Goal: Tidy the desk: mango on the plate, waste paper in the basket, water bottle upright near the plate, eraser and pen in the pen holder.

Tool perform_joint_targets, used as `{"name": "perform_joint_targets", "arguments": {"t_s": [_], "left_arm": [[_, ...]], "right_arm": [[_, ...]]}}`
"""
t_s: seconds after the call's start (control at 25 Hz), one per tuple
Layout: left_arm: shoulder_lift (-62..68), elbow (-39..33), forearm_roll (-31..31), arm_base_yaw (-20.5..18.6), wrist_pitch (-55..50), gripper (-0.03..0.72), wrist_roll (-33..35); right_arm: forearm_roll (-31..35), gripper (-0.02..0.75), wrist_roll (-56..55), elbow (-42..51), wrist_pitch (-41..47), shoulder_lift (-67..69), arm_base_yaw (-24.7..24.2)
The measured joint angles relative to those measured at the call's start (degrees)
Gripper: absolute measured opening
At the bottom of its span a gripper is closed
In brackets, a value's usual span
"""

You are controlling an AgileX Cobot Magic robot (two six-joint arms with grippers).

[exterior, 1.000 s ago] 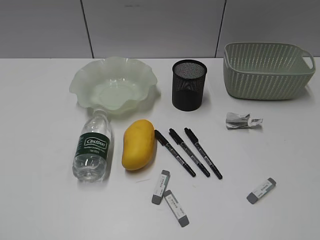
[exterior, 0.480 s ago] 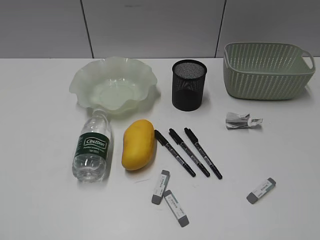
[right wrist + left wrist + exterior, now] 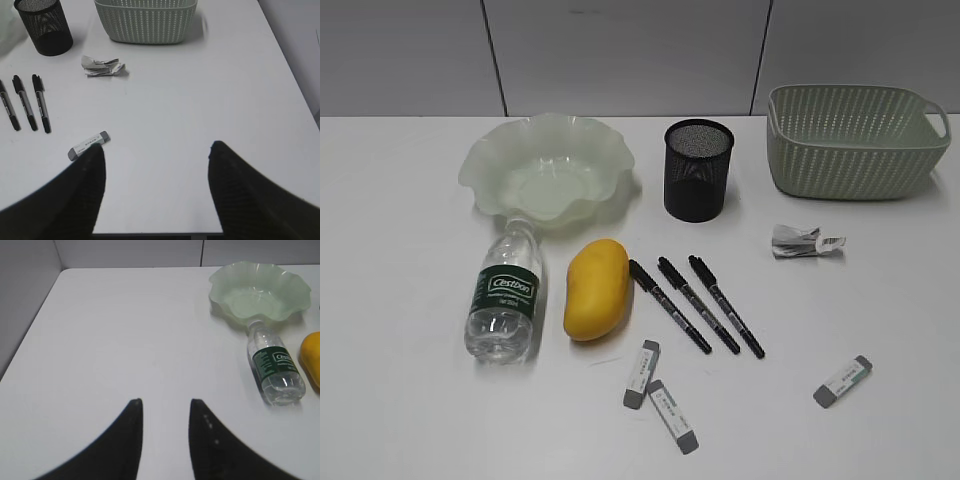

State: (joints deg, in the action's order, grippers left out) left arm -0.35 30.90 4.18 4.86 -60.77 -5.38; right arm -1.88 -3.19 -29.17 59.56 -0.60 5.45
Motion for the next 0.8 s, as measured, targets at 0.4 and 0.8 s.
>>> {"name": "perform_joint_targets", "arguments": {"t_s": [0.4,0.8], "left_arm": [[17.64,1.4,-13.08,0.0,14.24,0.326,10.5],[64.32,14.88,-33.09,12.61,30.1,0.519,27.66]], "right_arm": [[0.0,0.511,-0.06,0.0,0.0,0.0,0.0],[0.0,0.511,0.0,0.0,0.0,0.0,0.0]]}}
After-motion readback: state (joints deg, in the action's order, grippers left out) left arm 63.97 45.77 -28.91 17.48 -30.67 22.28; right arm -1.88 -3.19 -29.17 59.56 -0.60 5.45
